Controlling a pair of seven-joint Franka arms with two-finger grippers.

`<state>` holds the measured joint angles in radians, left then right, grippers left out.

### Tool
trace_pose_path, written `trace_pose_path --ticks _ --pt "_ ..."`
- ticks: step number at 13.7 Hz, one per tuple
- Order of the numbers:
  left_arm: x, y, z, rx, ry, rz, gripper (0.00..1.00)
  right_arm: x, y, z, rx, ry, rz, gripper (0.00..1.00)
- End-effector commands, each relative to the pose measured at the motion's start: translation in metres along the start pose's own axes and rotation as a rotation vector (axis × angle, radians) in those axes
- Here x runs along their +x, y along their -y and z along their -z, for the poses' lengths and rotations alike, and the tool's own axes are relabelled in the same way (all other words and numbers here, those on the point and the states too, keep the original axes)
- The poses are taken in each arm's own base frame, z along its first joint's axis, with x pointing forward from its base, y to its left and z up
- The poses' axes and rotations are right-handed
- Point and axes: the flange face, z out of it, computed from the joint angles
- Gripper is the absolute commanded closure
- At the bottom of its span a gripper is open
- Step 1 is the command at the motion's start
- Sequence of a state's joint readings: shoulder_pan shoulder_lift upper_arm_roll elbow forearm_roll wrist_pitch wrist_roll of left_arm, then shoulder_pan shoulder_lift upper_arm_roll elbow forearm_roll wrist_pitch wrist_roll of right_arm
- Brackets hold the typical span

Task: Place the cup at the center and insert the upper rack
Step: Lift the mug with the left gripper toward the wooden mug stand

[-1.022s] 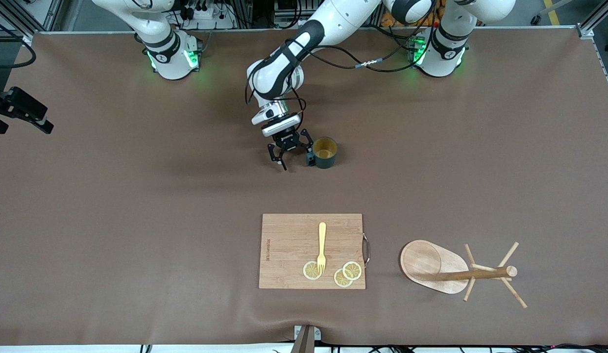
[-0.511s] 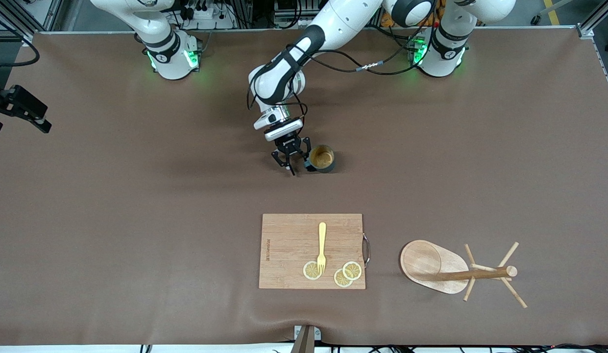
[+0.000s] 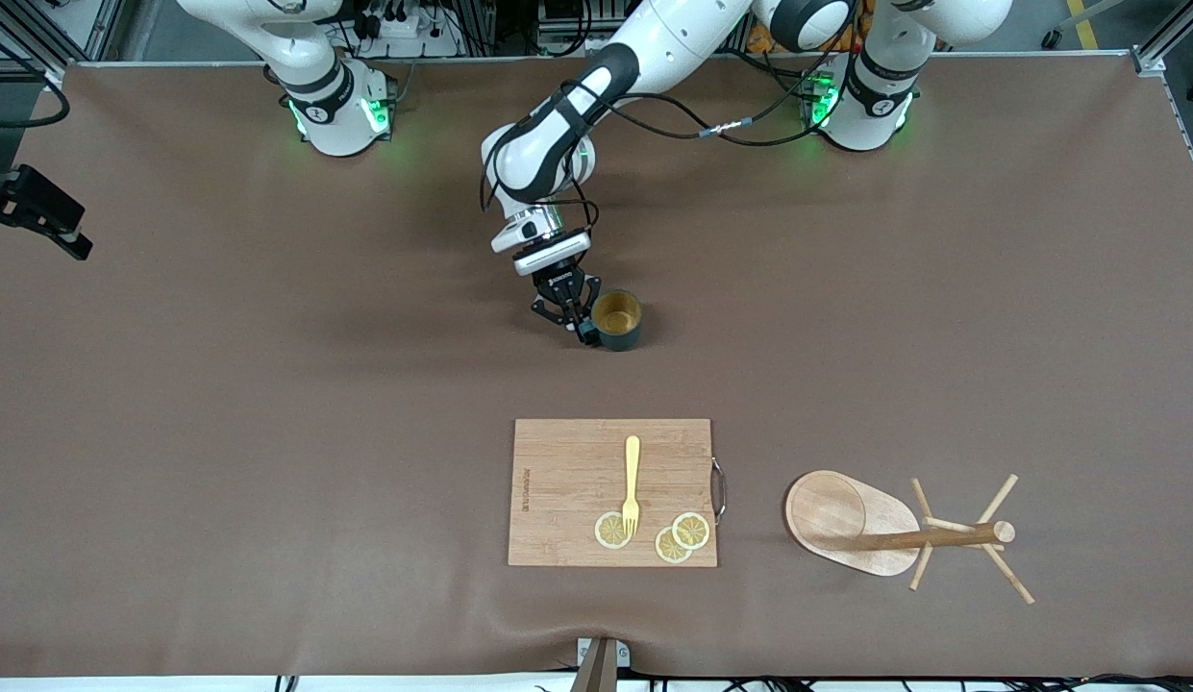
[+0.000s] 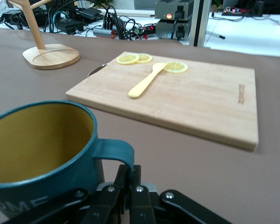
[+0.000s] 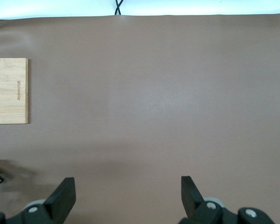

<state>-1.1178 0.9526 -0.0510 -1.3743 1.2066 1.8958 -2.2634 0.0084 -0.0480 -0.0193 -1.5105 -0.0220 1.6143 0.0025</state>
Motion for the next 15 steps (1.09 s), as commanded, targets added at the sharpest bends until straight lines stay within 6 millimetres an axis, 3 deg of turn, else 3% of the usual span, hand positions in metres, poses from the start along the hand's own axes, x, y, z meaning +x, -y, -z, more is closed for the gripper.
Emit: trace_pose_path --ticks 1,4,9,15 --pt "0.05 -0.004 0.004 0.009 0.024 0.075 1.0 -0.003 -0.002 0.006 -0.02 -0.003 0.001 0.0" --pt "0.105 -0.008 0.003 0.041 0.105 0.094 1.0 -0.002 -0.002 0.005 -0.02 0.0 0.0 0.0" --pt "0.22 -0.001 -0.01 0.07 0.311 0.169 1.0 -0.002 -0.001 0.003 -0.02 0.004 0.0 0.0" --pt "0.305 0.023 -0.022 0.07 0.548 0.152 1.0 -0.002 0.001 0.003 -0.018 0.009 0.003 0.0"
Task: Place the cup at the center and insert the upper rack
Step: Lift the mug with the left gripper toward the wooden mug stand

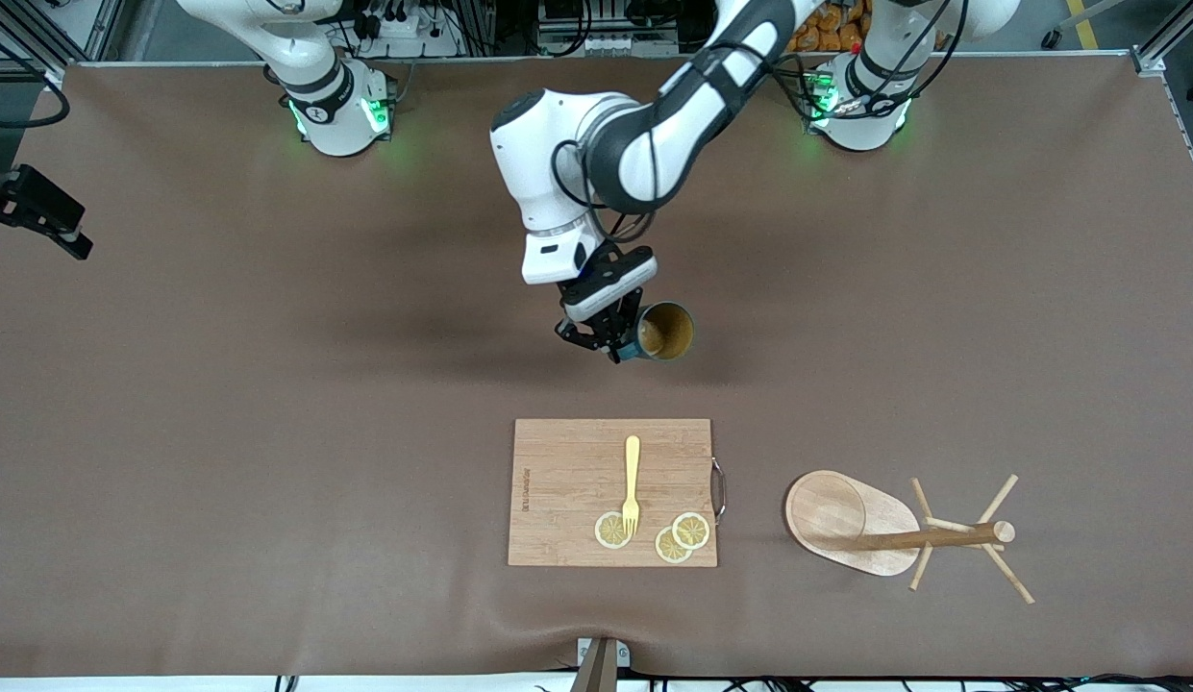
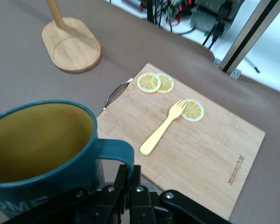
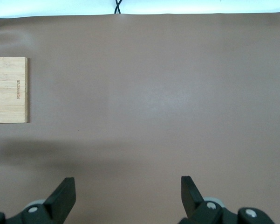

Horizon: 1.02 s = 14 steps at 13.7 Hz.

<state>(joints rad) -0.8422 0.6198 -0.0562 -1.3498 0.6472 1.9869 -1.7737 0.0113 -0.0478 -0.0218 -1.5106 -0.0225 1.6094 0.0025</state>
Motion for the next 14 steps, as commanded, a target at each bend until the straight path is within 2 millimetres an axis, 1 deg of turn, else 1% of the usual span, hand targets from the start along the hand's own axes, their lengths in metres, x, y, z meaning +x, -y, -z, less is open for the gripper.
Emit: trace_pose_path --ticks 1,4,5,7,10,12,14 --pt "0.028 0.009 0.016 -0.009 0.113 -0.046 1.0 -0.002 0.001 0.004 -0.018 0.002 0.002 0.0" --pt "0.069 0.016 0.027 -0.031 0.216 -0.04 1.0 -0.002 0.008 0.004 -0.015 0.002 0.016 0.0" --pt "0.077 0.016 0.028 -0.042 0.248 -0.016 1.0 -0.002 0.008 0.004 -0.016 0.0 0.016 0.0" --pt "0.117 0.021 0.038 -0.108 0.312 0.09 1.0 -0.002 0.007 0.003 -0.012 0.003 0.014 0.0" --pt "0.16 0.034 0.041 -0.126 0.367 0.19 1.0 -0.002 0.007 0.003 -0.012 0.003 0.013 0.0" --pt "0.19 0.044 0.039 -0.148 0.422 0.252 1.0 -0.002 0.005 0.002 -0.013 0.008 0.012 0.0" --pt "0.226 0.056 0.032 -0.188 0.466 0.33 1.0 -0.005 0.004 -0.001 -0.013 0.036 0.007 0.0"
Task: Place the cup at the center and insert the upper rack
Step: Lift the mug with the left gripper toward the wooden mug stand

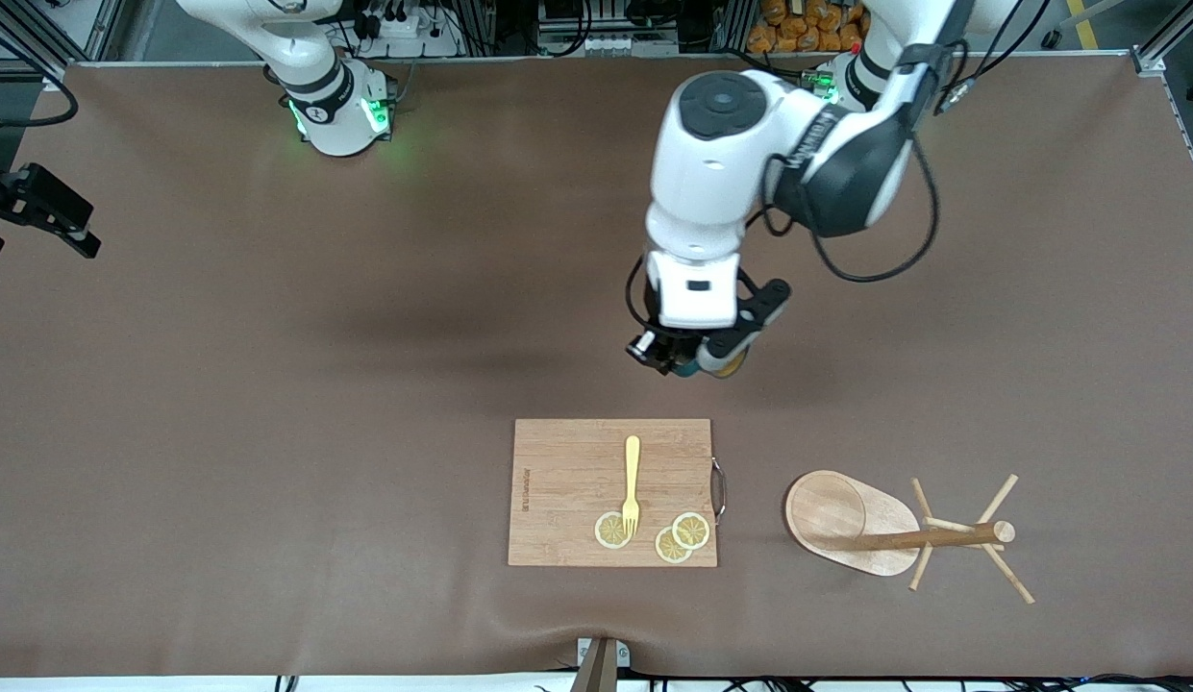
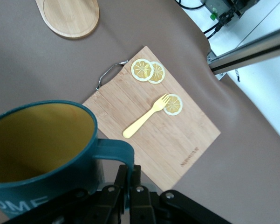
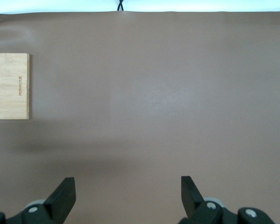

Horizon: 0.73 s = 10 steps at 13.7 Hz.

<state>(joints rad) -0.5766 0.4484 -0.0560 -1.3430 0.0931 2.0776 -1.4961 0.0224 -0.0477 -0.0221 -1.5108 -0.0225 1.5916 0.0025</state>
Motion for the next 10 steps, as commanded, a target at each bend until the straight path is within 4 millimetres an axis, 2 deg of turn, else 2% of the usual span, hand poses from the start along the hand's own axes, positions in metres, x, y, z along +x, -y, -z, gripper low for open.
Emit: trace_pose_path --ticks 1,6,9,10 --pt "0.042 0.003 0.018 -0.085 0.063 0.079 1.0 -0.004 -0.003 0.001 -0.014 0.023 -0.006 0.0" --pt "0.117 0.009 0.024 -0.221 0.127 0.151 1.0 -0.004 -0.003 0.001 -0.015 0.023 -0.009 0.0" --pt "0.148 0.017 0.028 -0.275 0.128 0.122 1.0 -0.004 -0.003 0.0 -0.015 0.029 -0.009 0.0" --pt "0.165 0.022 0.029 -0.286 0.133 0.121 1.0 -0.005 -0.003 0.0 -0.015 0.032 -0.009 0.0"
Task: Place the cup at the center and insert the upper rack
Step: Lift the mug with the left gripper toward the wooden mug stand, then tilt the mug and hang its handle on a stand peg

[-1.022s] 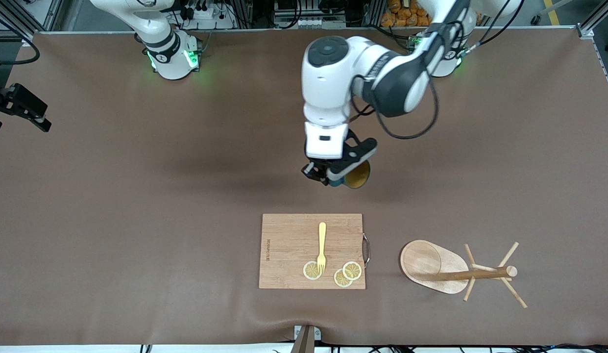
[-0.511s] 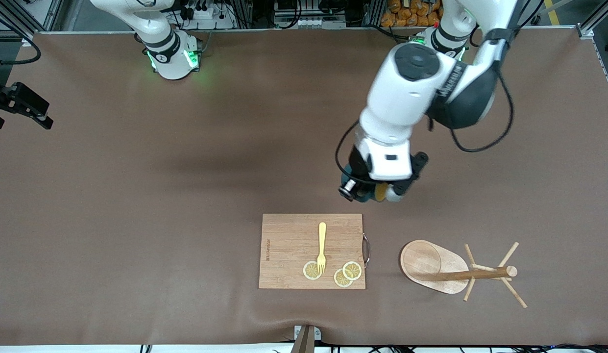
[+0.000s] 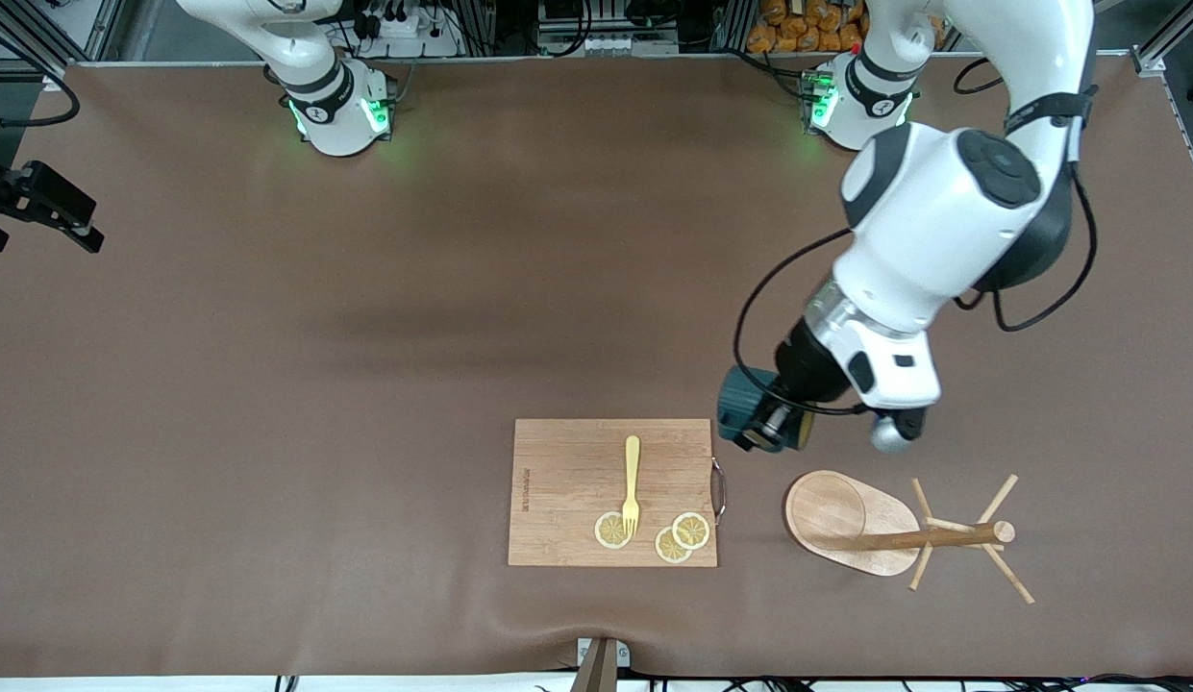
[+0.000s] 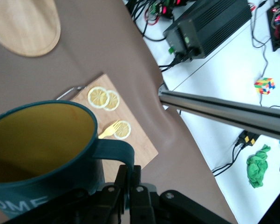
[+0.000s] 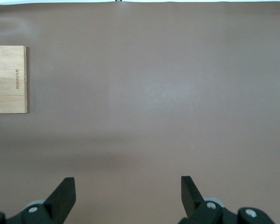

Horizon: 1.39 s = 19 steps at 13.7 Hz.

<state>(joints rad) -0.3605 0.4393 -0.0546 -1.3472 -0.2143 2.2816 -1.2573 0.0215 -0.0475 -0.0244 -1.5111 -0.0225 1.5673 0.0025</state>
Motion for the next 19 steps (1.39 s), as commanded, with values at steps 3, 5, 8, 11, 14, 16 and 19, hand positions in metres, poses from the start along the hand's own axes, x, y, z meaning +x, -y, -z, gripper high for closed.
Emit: trace_pose_path --ticks 3,5,8,11,14,16,19 --pt "0.044 0.02 0.026 -0.063 0.075 -0.019 1.0 -0.002 -0.002 0.002 -0.014 0.007 -0.006 0.0" --pt "0.044 0.036 0.034 -0.063 0.104 -0.036 1.0 -0.002 -0.002 0.002 -0.014 0.009 -0.006 0.0" --pt "0.082 0.045 0.045 -0.127 0.153 0.032 1.0 -0.002 -0.002 0.002 -0.014 0.009 -0.006 0.0" --pt "0.122 0.06 0.033 -0.223 0.233 0.025 1.0 -0.002 -0.002 0.002 -0.014 0.009 -0.006 0.0" --pt "0.157 0.078 0.015 -0.299 0.275 0.012 1.0 -0.003 -0.002 0.001 -0.014 0.015 -0.006 0.0" --pt "0.172 0.088 0.004 -0.333 0.293 0.027 1.0 -0.003 -0.002 0.001 -0.014 0.016 -0.006 0.0" --pt "0.193 0.103 -0.012 -0.336 0.301 0.079 1.0 -0.003 -0.002 0.001 -0.014 0.018 -0.006 0.0"
